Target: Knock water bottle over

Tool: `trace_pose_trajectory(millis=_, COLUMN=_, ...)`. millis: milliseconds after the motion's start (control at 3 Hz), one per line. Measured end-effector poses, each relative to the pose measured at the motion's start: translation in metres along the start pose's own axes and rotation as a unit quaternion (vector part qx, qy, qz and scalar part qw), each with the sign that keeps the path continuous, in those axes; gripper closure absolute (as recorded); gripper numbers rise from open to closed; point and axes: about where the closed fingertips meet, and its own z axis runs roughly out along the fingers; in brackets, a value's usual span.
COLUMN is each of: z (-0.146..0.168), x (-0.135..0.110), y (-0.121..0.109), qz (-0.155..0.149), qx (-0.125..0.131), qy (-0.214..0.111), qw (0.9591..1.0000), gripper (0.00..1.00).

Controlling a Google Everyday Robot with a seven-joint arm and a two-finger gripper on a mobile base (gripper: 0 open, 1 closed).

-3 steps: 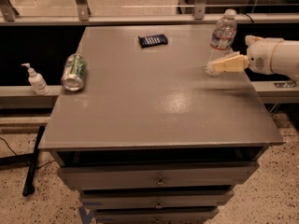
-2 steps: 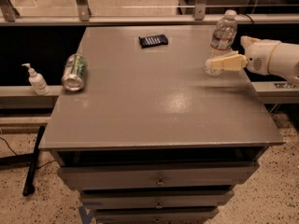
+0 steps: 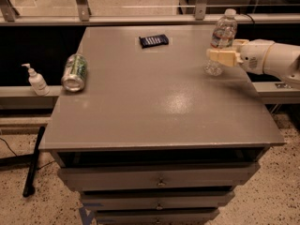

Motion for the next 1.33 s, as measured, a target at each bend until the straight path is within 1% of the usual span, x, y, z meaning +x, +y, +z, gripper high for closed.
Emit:
trace_pose_trajectory(millis=333, z=0.006, x=-0.005, y=0.007, qz=-0.005, qx=-0.021, qy=-0.007, qw=0.9997, gripper=0.78)
trace_pose_trajectory(millis=667, z=0.015, x=-0.019, y=0.02, qz=-0.036, qx=-0.048, qy=0.0, qw=0.9982, gripper=0.99)
trace_pose_trajectory(millis=1000, z=0.027, x=-0.035, y=0.046, qz=-0.1, qx=-0.085, qy=0.028, qw=0.991, gripper=1.0)
trace_pose_trajectory(millis=1333, z=0.042, x=-0.045, y=0.08, qz=-0.192, qx=-0.126, qy=0.079, qw=0.9702, gripper=1.0)
